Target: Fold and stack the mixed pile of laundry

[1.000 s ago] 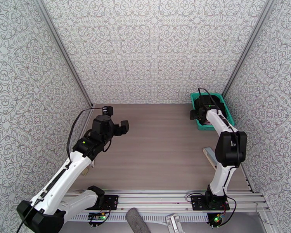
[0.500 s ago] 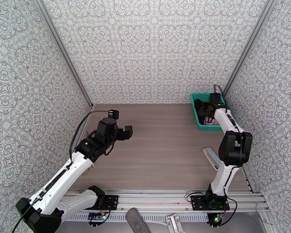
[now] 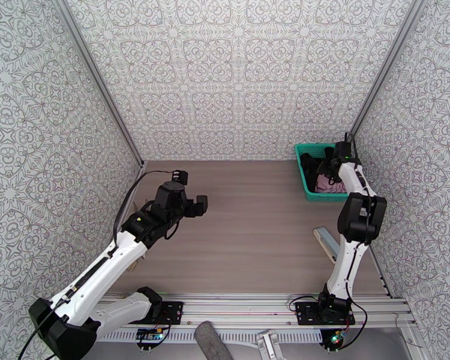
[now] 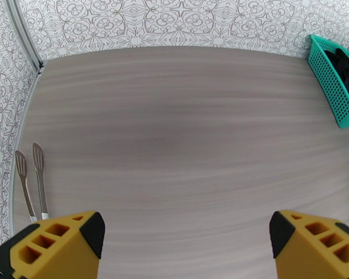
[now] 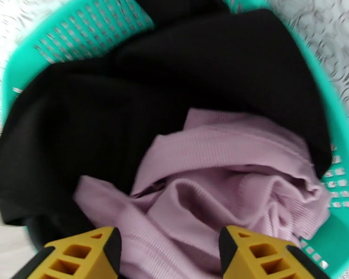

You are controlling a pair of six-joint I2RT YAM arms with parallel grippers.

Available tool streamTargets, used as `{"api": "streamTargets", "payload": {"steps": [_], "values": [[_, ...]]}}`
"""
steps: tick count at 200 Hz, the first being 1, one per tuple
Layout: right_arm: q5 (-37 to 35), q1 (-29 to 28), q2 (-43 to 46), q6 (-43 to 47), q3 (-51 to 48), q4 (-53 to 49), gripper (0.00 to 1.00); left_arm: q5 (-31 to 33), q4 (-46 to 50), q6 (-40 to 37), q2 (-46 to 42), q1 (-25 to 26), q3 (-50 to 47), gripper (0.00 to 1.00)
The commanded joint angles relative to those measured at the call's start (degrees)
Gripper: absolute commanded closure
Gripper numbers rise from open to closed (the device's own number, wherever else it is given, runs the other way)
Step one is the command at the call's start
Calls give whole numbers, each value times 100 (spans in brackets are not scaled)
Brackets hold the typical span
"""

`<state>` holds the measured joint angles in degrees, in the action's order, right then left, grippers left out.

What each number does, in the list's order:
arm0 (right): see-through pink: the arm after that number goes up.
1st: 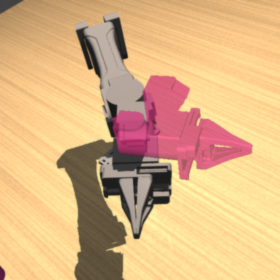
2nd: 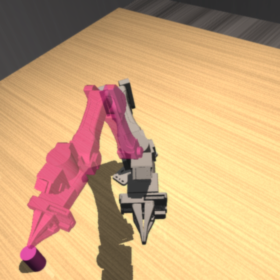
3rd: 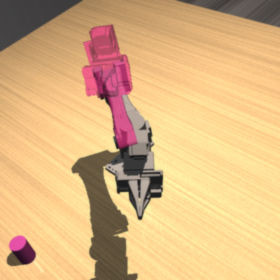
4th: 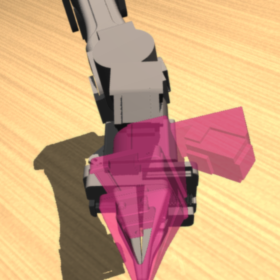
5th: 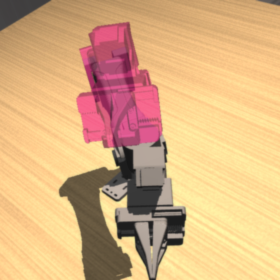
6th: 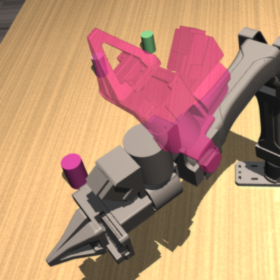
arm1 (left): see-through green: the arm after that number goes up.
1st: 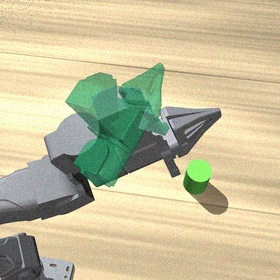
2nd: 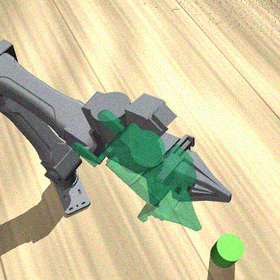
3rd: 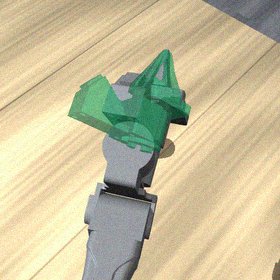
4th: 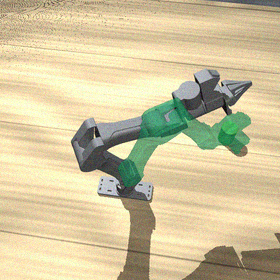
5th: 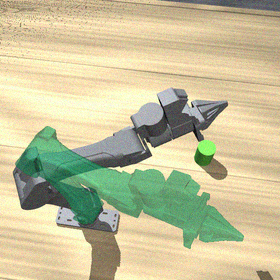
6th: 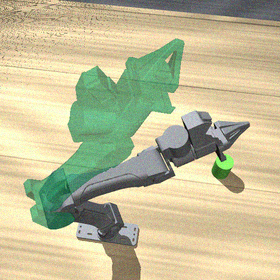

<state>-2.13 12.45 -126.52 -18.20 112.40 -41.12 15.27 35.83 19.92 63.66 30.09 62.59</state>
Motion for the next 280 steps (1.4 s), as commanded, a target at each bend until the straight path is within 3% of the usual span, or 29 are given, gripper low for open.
{"api": "streamTargets", "payload": {"steps": [1,50,68,76,121,163,195,238,280], "values": [[-42,36,-214,31,203,-273,41,-6,-77,-71,119,66,198,1],[148,108,-395,72,186,-256,60,-48,-111,-76,270,97,298,0],[286,148,-377,89,171,-263,81,-59,-106,-64,300,120,315,1],[346,170,-355,73,185,-279,100,-51,-112,-59,297,134,314,1],[253,207,485,40,-54,-236,100,-24,-41,-41,220,224,376,1],[306,199,2324,-180,-1005,384,100,-24,-55,-31,93,382,493,1],[850,183,3473,-137,-1345,688,100,-2,2,-78,42,530,618,3],[2258,3,4385,-46,-663,761,100,90,20,-86,-104,708,680,7],[3229,-564,4456,-503,648,548,100,117,1,-74,-258,800,681,12]]}}
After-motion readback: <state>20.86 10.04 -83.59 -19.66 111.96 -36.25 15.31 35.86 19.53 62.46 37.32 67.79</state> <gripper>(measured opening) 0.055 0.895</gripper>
